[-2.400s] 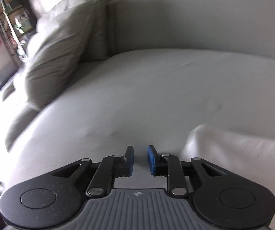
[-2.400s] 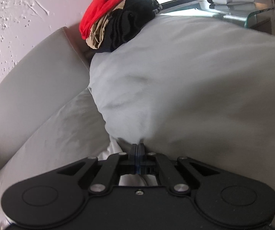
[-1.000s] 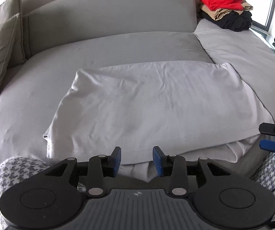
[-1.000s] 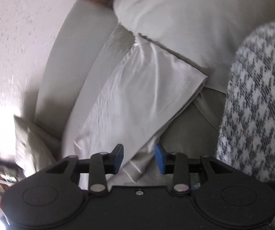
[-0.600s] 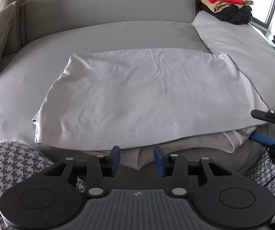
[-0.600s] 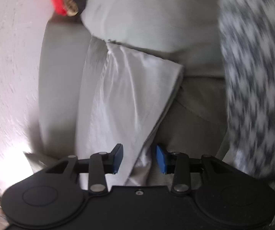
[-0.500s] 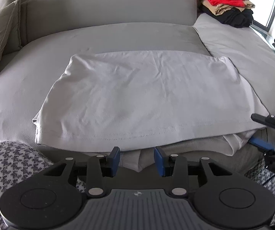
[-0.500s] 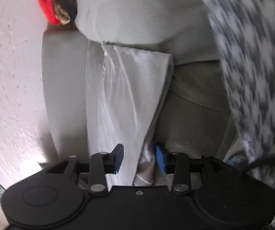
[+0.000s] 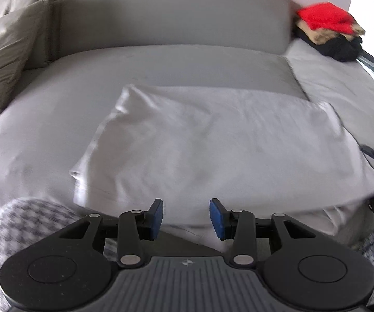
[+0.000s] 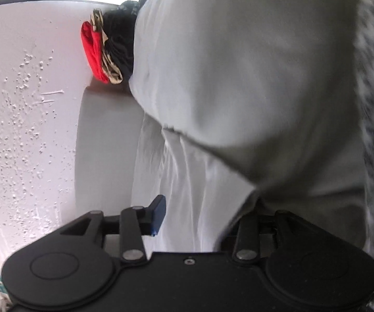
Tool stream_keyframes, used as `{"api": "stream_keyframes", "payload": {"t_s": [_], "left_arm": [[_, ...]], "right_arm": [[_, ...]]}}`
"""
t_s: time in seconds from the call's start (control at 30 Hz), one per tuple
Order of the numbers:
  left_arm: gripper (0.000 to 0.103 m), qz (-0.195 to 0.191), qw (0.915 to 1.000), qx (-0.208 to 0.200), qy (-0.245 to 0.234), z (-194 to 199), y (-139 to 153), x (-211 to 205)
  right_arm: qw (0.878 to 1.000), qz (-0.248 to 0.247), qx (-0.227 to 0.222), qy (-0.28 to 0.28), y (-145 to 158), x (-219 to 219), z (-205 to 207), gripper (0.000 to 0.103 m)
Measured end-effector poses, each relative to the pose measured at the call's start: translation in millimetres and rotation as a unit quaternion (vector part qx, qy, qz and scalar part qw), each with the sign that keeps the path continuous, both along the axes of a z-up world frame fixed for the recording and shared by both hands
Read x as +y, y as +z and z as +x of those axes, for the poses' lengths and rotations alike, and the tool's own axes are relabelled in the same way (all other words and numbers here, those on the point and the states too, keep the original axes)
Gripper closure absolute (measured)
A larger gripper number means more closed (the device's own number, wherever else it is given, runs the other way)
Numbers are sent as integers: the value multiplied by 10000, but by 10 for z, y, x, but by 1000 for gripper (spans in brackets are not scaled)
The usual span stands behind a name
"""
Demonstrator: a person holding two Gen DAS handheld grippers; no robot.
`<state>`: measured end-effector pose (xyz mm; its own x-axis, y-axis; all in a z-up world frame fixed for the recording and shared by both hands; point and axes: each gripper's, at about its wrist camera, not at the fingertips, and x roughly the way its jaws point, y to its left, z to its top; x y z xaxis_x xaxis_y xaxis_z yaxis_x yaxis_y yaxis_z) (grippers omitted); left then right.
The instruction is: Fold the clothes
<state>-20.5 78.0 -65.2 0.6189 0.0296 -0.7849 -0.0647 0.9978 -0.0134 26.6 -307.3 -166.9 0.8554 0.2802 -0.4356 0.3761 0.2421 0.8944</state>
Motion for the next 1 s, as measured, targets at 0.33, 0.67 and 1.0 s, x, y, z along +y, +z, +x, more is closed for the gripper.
{"api": "stream_keyframes", "payload": {"t_s": [0.33,0.67,1.0], "left_arm": [[61,460,9955,532,634,368,-206,706],[67,24,9996,-136,262,171,-117,799],[64,-91,9870,-1106,1162,-27,106,1115]], "right_arm": [[9991,-318,254,103,74,21,-69,85],[9721,-2233,429,578,666,320,33,98],[8758,-4371,-679,1930,1790,1570,363,98]]}}
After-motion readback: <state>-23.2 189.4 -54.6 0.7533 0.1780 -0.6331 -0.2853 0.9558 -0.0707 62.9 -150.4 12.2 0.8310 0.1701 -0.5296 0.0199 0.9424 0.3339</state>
